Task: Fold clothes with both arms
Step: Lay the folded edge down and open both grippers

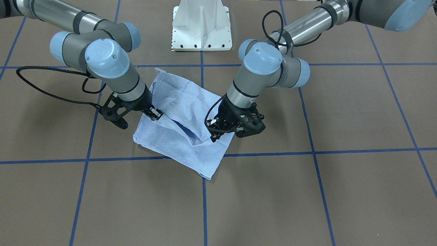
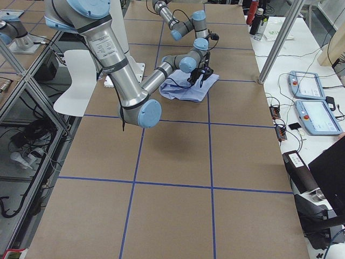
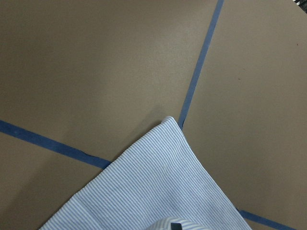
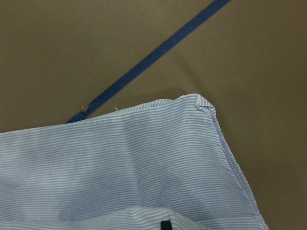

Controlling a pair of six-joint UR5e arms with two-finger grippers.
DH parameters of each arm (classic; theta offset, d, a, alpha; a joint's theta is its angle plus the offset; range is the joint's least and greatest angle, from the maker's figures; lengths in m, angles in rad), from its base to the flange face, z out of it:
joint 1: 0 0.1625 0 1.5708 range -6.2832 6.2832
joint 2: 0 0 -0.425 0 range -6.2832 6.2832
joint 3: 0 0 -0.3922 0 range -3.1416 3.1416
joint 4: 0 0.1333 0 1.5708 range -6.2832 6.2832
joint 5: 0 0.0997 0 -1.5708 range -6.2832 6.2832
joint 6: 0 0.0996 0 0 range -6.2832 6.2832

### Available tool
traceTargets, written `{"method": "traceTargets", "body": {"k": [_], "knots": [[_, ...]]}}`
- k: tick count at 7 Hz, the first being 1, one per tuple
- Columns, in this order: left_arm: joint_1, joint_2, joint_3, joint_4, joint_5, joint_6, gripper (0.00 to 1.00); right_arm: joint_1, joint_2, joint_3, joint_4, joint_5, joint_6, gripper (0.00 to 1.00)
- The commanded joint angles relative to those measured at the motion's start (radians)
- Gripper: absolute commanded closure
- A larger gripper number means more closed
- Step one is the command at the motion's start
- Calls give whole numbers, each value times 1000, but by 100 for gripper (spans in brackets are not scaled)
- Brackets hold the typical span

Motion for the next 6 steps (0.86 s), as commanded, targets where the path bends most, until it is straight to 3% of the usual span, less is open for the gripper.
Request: {"method": "traceTargets", "body": {"k": [1, 3, 4, 5, 6], "knots": [[-1, -16, 50, -37, 2, -1, 100, 15, 5, -26, -1, 1, -22, 100], [-1, -19, 72, -62, 3, 0, 100, 21, 5, -37, -1, 4, -30, 100], [-1, -19, 72, -65, 3, -3, 70, 22, 5, -37, 1, 3, -30, 43], [-7, -19, 72, -71, 15, -9, 11, 30, 6, -37, 2, 3, -26, 1], [-22, -19, 72, -69, 17, -11, 4, 47, 6, -37, 2, 4, -29, 0]]}}
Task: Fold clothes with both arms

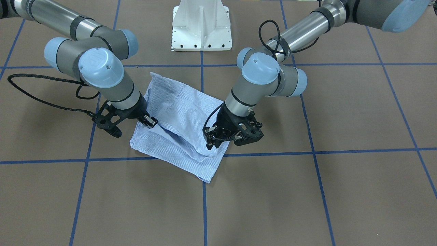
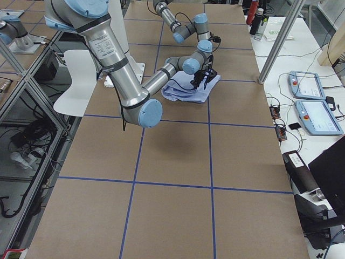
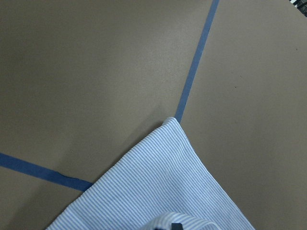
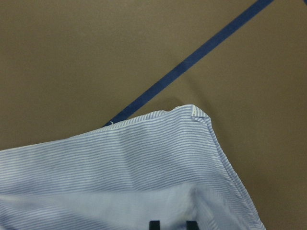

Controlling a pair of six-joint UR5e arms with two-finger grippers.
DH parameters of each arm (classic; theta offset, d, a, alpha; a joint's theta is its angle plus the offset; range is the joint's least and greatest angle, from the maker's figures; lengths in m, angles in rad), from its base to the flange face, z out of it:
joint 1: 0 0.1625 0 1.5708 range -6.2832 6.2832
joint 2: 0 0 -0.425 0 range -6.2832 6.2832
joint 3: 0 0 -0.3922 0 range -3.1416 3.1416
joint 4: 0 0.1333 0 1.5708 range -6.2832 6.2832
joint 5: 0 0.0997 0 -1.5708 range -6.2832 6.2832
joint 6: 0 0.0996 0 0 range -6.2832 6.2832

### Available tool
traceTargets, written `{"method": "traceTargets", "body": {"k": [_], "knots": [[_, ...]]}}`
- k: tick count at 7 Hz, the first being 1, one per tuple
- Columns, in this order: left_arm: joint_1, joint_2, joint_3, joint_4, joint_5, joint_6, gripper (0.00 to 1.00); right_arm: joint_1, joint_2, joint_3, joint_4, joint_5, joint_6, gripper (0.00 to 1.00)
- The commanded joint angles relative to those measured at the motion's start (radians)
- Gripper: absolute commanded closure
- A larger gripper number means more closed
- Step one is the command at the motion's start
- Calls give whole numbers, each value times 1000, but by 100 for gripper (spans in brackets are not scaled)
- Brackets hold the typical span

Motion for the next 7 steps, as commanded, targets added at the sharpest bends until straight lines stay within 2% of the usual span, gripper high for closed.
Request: {"method": "traceTargets", "body": {"k": [1, 3, 4, 5, 6, 7], "knots": [[-27, 1, -1, -2, 5, -2, 2, 31, 1, 1, 7, 4, -2, 0], [-44, 24, -16, 14, -4, 12, 2, 33, -9, 41, 132, -11, -1, 0], [-49, 96, -101, 17, -19, 32, 1, 68, -22, 84, 130, -16, -27, 0], [-72, 206, -243, 53, -51, 127, 1, 115, -27, 113, 105, -16, -101, 0], [-105, 272, -371, 177, -55, 220, 1, 160, -44, 147, 26, -16, -218, 0], [-139, 297, -468, 333, -53, 354, 1, 204, -61, 191, -99, -17, -410, 0]]}}
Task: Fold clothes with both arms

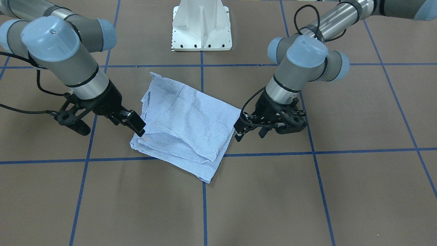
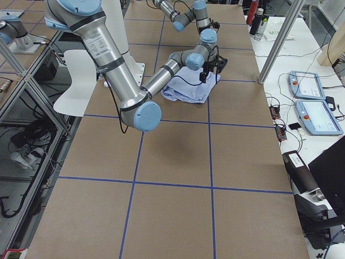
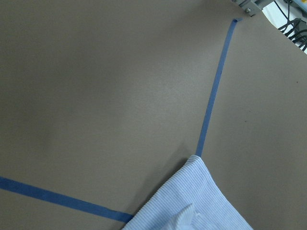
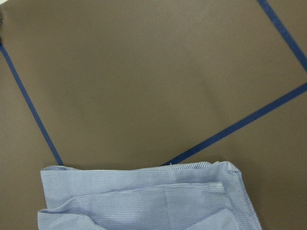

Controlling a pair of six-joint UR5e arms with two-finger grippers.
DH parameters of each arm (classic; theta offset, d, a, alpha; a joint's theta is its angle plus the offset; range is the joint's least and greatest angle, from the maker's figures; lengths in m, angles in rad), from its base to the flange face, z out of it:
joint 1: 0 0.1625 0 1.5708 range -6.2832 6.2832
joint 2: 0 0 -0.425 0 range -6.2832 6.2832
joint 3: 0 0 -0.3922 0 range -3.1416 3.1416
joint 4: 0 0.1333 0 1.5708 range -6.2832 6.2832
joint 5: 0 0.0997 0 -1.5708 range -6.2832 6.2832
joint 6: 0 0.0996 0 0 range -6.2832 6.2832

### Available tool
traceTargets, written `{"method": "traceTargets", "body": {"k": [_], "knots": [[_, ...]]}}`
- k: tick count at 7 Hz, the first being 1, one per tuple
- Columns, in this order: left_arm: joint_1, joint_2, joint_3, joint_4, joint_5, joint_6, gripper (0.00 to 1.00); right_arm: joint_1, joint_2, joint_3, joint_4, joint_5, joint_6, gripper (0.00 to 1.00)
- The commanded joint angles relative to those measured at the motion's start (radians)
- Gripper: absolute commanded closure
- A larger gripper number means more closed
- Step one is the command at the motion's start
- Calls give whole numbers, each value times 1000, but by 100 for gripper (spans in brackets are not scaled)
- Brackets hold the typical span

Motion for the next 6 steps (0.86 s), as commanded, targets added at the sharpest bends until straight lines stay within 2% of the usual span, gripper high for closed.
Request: {"method": "traceTargets", "body": {"k": [1, 3, 4, 5, 6], "knots": [[-79, 95, -216, 265, -2, 293, 1, 113, -41, 93, -230, -2, -380, 0], [-191, 236, -309, 293, -10, 558, 1, 261, -149, 130, -318, 17, -823, 0], [-255, 284, -309, 291, -28, 690, 1, 326, -199, 119, -337, 28, -1017, 0], [-359, 343, -306, 280, -98, 825, 1, 380, -239, 110, -350, 31, -1134, 0], [-481, 390, -291, 292, -183, 1092, 1, 430, -292, 109, -349, 47, -1241, 0]]}}
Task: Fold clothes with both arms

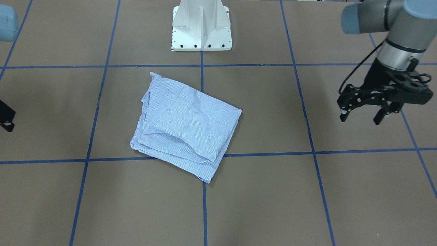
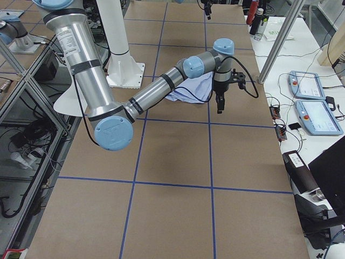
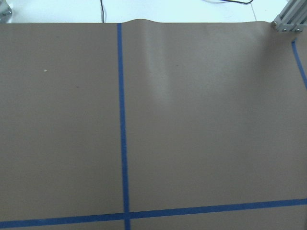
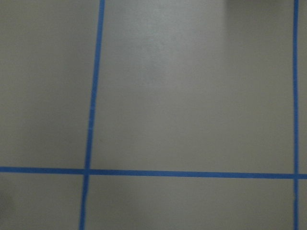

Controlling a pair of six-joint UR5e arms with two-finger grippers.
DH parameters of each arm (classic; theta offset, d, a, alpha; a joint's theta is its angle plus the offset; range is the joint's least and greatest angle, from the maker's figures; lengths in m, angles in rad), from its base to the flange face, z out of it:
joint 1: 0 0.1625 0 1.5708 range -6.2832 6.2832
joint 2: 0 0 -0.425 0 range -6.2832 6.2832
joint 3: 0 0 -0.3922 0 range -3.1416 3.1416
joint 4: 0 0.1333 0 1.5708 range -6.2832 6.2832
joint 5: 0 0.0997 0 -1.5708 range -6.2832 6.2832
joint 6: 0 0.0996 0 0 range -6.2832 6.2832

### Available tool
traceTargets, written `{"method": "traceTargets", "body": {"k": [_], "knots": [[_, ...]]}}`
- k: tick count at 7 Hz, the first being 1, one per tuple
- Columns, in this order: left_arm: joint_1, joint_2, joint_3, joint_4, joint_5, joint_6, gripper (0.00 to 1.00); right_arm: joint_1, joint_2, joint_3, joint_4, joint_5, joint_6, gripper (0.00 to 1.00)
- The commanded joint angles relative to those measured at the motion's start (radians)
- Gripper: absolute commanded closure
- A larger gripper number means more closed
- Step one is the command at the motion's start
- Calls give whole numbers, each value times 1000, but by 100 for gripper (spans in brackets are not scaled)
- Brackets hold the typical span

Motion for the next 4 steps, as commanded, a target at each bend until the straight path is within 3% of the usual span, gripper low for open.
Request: {"method": "traceTargets", "body": {"k": [1, 3, 4], "knots": [[-258, 139, 33, 5, -146, 475, 1, 145, -121, -29, -6, 99, -312, 0], [-403, 267, 56, -1, -205, 710, 1, 313, -195, -146, 0, 189, -653, 0], [-452, 324, 55, 0, -228, 721, 1, 366, -244, -154, 3, 204, -694, 0]]}}
